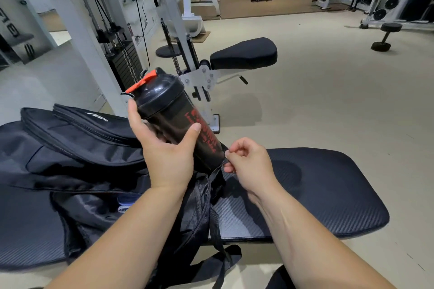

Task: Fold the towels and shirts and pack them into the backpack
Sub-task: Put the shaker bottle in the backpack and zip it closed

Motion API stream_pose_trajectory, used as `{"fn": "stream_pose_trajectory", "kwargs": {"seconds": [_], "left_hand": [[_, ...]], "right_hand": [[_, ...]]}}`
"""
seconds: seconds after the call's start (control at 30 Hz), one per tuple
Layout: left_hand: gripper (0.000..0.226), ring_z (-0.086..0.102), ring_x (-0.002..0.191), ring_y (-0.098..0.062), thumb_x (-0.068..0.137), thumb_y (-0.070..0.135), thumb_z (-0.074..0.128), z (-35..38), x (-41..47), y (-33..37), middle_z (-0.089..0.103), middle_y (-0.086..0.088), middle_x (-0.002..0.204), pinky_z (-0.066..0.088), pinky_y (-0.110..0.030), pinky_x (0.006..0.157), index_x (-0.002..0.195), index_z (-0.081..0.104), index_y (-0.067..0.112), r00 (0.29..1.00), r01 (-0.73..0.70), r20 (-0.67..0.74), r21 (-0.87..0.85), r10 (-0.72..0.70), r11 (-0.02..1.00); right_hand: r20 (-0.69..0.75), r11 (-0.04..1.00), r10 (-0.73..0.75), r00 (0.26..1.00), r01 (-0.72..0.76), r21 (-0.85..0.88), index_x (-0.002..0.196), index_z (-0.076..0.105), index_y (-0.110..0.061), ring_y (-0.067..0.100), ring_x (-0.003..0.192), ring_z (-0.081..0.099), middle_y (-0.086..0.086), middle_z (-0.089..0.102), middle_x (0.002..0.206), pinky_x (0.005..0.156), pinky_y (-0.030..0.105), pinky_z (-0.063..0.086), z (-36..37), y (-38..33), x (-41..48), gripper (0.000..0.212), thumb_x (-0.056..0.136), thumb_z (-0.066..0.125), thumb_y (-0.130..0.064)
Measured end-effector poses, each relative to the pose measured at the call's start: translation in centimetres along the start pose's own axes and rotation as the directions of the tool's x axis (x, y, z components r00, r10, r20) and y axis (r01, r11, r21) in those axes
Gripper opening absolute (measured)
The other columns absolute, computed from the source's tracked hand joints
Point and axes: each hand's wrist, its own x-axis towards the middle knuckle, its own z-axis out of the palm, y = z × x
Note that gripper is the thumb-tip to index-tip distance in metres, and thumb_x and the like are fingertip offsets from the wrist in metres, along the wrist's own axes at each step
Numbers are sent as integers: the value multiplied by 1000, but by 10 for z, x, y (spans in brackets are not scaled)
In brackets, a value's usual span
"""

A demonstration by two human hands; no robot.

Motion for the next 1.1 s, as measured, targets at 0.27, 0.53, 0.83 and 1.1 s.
{"fn": "stream_pose_trajectory", "kwargs": {"seconds": [0.27,0.53,0.83,1.1], "left_hand": [[117,49,135,-15,67,22,91,-1,0,-4,44,1,148,43,-43,112,148,12,55,978,-67,209,239,16,969],[81,52,128,-19,68,35,88,15,30,21,49,6,136,47,-37,101,129,35,39,873,-268,488,472,3,840],[93,63,98,-24,54,46,75,27,70,40,59,-3,115,51,-33,88,134,29,58,745,-335,634,624,-207,706],[73,63,105,-13,69,33,88,3,59,41,62,10,117,53,-35,93,120,38,42,884,-245,467,457,4,855]], "right_hand": [[-18,999,0,1000,-1,-48,81,61,-11,15,53,60,1,57,60,58,29,54,1,4,-2,19,91,59,5],[15,984,-10,1000,12,-176,83,60,-13,15,55,62,2,59,65,60,32,59,-4,13,-7,19,90,56,4],[124,986,-2,992,23,-163,91,60,-21,18,56,66,-2,63,65,67,39,59,-2,7,-11,20,88,59,-1],[122,998,27,992,-35,60,96,63,-12,17,57,63,4,62,67,56,22,51,1,5,-7,17,91,60,5]]}}
